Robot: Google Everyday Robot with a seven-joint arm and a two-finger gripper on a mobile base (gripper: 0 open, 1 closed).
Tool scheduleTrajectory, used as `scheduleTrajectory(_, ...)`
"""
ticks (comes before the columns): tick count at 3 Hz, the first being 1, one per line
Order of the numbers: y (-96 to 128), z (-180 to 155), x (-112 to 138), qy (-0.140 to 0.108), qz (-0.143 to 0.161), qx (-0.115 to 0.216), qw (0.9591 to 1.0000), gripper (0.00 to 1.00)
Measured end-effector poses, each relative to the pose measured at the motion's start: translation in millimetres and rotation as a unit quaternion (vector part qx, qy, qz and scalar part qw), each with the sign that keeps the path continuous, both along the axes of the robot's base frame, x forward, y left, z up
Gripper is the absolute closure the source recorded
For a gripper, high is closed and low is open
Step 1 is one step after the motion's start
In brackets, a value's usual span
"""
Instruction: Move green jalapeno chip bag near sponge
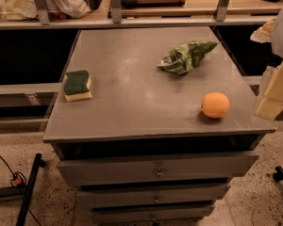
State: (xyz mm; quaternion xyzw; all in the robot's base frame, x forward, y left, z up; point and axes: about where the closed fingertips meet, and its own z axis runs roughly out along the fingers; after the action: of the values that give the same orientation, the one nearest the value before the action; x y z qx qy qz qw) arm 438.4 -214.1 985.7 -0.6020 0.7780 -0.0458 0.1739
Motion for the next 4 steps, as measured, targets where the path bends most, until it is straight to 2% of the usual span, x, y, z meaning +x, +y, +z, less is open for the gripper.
scheduleTrajectory(1,0.0,0.0,0.0,0.000,0.000,0.000,1.0000,0.00)
scheduleTrajectory(2,1.8,2.4,4.7,-0.013,0.002,0.003,0.9999,0.00)
scheduleTrajectory(3,12.5,2.3,32.2,-0.047,0.023,0.002,0.9986,0.00)
scheduleTrajectory(4,33.0,-1.8,69.1,-0.095,0.051,-0.008,0.9941,0.00)
